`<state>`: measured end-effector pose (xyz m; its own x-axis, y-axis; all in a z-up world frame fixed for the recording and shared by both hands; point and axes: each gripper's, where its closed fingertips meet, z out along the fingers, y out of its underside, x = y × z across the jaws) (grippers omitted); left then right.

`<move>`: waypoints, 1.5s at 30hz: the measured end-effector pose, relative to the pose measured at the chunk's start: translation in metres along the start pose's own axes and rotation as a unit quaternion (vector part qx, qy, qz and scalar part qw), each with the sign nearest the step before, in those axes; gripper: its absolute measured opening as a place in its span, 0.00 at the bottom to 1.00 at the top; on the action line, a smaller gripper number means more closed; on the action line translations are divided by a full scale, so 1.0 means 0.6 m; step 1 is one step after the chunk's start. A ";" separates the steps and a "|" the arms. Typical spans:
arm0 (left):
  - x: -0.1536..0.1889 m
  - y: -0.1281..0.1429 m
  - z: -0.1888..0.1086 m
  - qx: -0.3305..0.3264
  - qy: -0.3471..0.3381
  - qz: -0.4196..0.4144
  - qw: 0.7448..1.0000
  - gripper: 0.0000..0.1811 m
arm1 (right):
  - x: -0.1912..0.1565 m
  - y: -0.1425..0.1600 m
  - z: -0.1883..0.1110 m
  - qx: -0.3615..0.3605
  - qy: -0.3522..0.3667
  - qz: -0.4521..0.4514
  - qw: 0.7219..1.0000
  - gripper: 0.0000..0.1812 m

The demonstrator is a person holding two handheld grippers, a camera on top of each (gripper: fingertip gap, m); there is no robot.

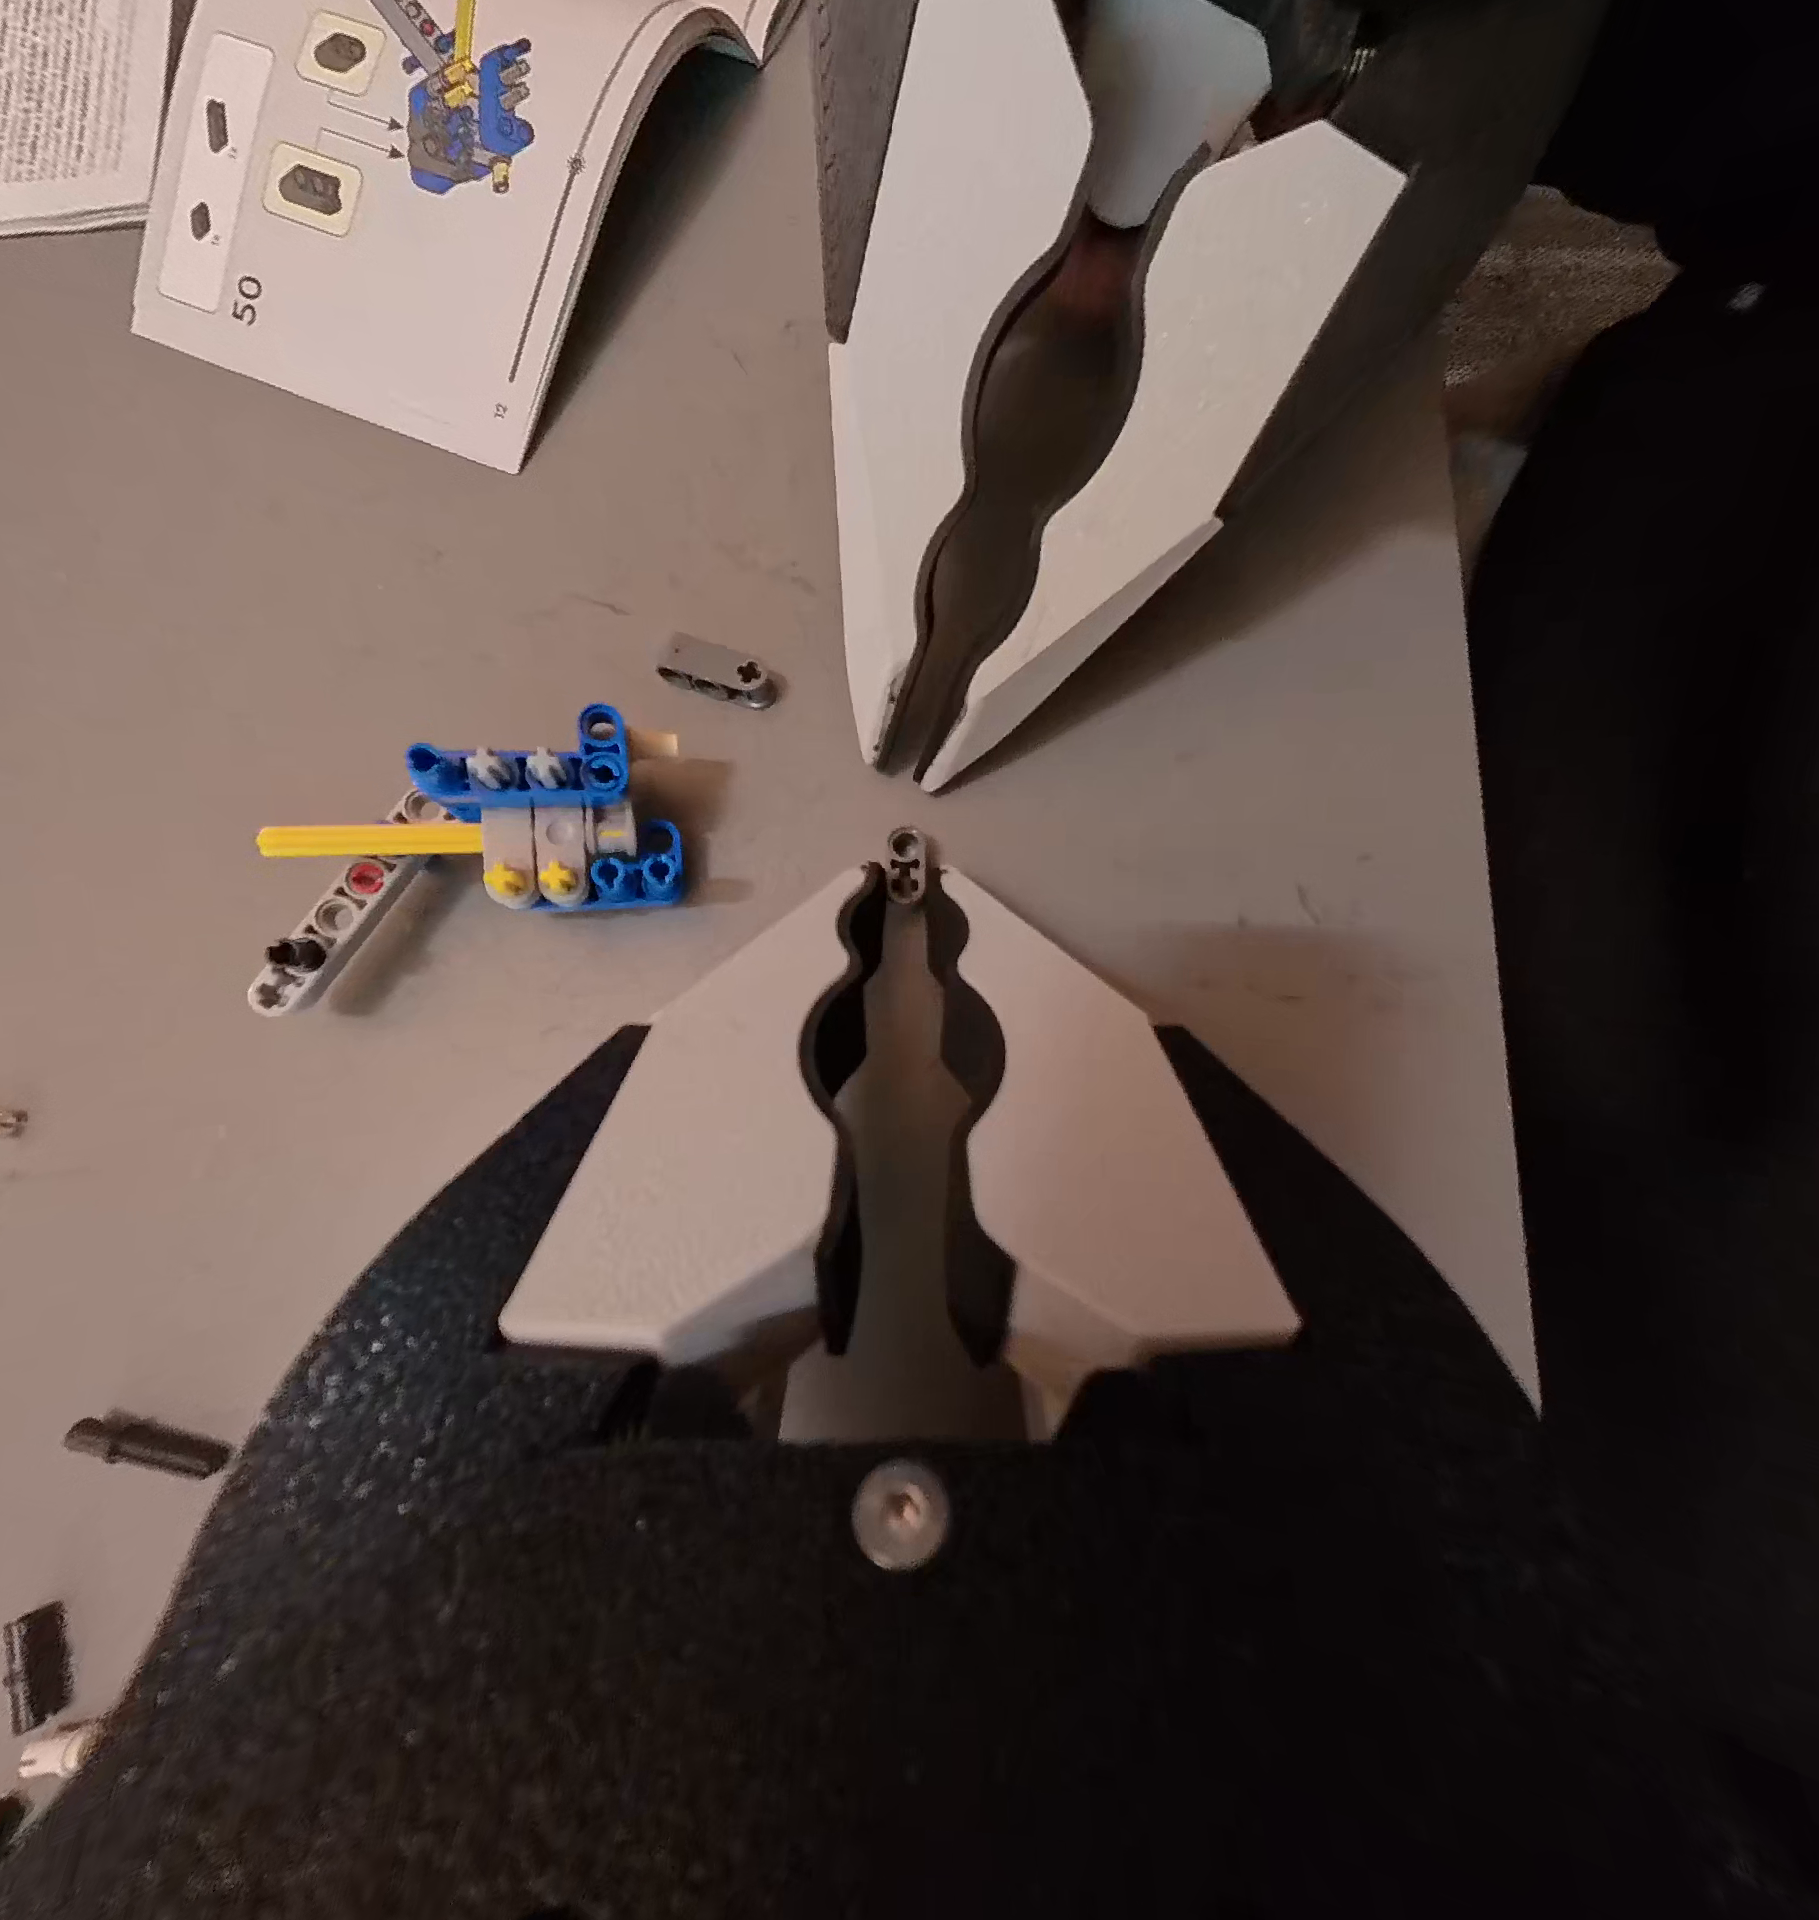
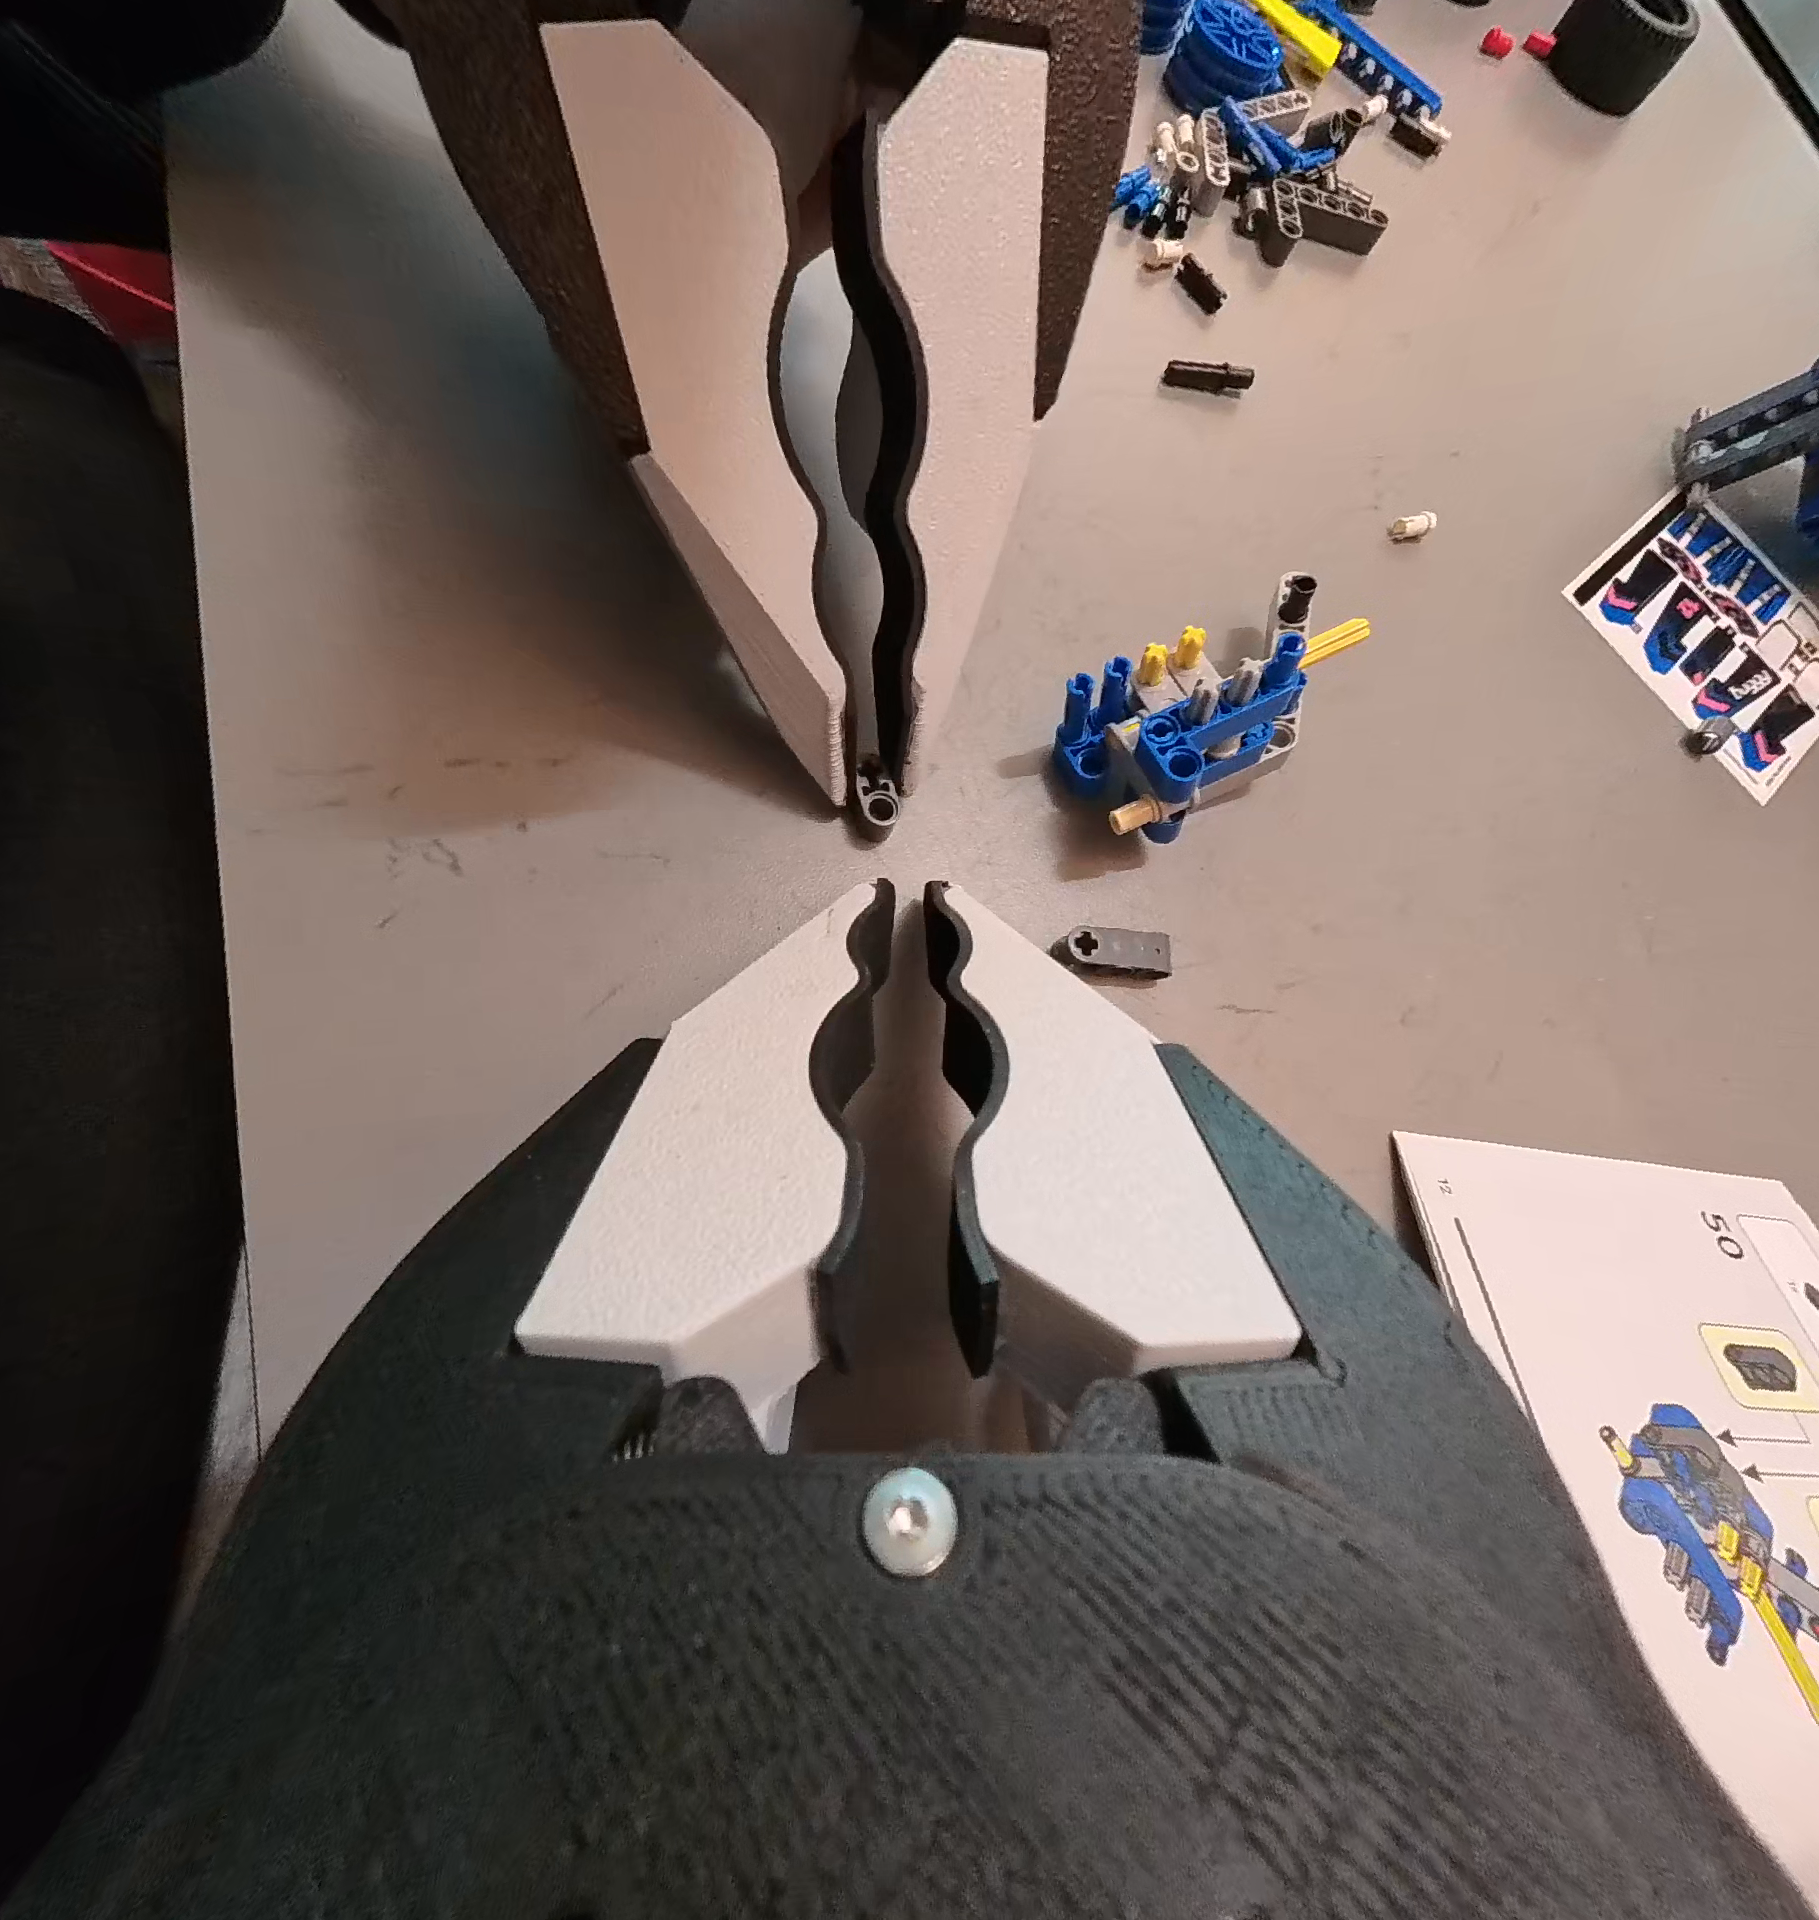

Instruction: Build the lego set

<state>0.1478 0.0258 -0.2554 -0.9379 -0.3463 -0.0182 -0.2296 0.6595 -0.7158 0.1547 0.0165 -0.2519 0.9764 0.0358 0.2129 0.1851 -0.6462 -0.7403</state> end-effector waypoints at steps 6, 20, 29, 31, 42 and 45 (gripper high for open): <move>0.000 0.000 0.000 0.008 0.005 -0.006 1.000 0.02 | 0.000 0.000 0.000 -0.001 -0.003 0.003 1.000 0.02; 0.000 0.000 0.000 0.016 0.021 -0.026 0.999 0.02 | 0.003 0.001 0.000 -0.001 0.001 0.006 1.000 0.04; -0.004 0.003 -0.003 0.016 0.009 -0.021 1.000 0.02 | 0.039 0.031 -0.038 0.007 0.026 0.041 0.999 0.10; -0.002 0.003 -0.003 0.017 0.017 -0.025 0.999 0.02 | 0.058 0.024 -0.044 0.024 0.039 0.020 0.999 0.11; -0.007 0.003 -0.004 0.018 0.017 -0.035 0.999 0.02 | 0.076 0.014 -0.014 0.016 -0.014 -0.109 0.994 0.23; -0.017 -0.002 -0.010 0.034 -0.007 -0.034 0.999 0.02 | 0.073 -0.017 -0.021 0.050 -0.032 -0.096 0.994 0.24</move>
<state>0.1563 0.0325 -0.2500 -0.9166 -0.3991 0.0231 -0.2747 0.5869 -0.7617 0.1941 0.0153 -0.2269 0.9267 0.2008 0.3176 0.3751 -0.5439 -0.7507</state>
